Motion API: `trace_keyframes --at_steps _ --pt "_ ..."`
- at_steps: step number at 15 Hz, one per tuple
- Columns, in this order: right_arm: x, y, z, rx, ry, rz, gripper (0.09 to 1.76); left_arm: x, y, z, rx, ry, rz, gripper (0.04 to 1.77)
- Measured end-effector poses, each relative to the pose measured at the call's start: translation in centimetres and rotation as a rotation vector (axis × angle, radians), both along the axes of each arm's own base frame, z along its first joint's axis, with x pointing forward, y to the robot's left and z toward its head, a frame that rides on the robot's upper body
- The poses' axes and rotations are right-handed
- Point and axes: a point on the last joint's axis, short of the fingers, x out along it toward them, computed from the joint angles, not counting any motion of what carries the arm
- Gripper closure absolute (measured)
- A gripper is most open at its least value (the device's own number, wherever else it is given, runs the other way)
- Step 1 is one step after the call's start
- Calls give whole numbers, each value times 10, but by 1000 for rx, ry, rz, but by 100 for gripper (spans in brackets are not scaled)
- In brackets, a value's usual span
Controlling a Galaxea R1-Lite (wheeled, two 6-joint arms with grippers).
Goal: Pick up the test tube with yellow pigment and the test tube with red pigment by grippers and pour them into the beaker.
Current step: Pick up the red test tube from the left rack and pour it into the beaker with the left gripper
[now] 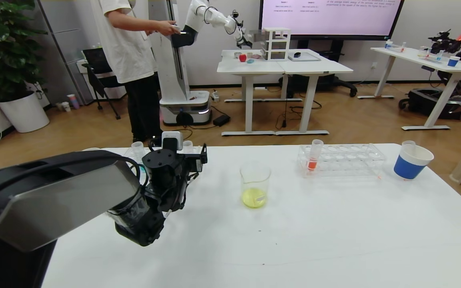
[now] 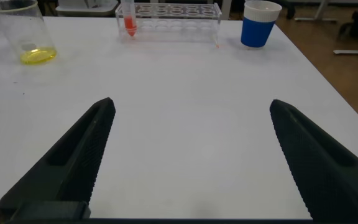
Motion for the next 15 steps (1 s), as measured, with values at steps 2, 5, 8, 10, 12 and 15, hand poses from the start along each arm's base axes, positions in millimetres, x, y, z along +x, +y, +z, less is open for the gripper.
trace_keyframes --at_steps 2,5,8,10,12,15 --pt "0 0 0 0 0 0 11 11 -3 -7 -7 -12 4 6" --pt "0 0 0 0 0 0 11 21 -3 -16 -12 -16 11 6" --pt "0 0 0 0 0 0 11 24 -3 -23 -11 -5 13 6" --pt "0 0 0 0 0 -1 11 25 -1 -26 -9 -1 13 31" --pt "0 0 0 0 0 0 11 26 0 -27 -10 -1 13 116" --pt "0 0 0 0 0 -1 11 26 2 -25 -12 -5 21 124"
